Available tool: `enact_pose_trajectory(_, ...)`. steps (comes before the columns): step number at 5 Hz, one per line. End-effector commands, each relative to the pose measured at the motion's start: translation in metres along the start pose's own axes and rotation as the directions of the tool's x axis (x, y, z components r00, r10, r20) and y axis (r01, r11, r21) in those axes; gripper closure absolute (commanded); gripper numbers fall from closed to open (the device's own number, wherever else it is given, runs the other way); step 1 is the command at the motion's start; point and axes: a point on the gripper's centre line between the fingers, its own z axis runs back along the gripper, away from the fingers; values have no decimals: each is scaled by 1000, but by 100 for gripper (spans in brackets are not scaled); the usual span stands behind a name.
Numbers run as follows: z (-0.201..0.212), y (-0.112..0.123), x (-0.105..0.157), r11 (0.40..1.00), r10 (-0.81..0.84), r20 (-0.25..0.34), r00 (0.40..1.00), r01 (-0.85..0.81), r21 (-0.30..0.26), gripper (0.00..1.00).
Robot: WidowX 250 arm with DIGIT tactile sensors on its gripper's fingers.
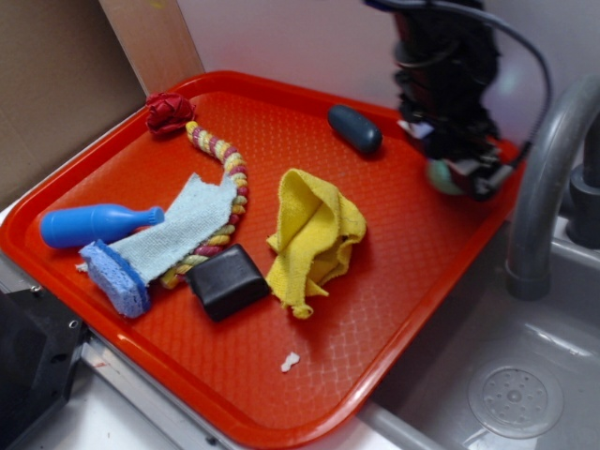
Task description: Grab the green ball.
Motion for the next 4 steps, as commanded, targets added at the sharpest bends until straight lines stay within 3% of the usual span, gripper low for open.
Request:
enact_pose_trajectory(1,149,49,-32,951,287,140,948,-299,74,100)
enact_pose_trajectory(2,204,84,-59,897,418,118,901,-430,103,100)
enact_pose_trajectory(3,231,108,-71,872,446,115,888,-460,169,100)
enact_pose_trajectory(4,248,114,-69,871,459,102,882,-470,145,100)
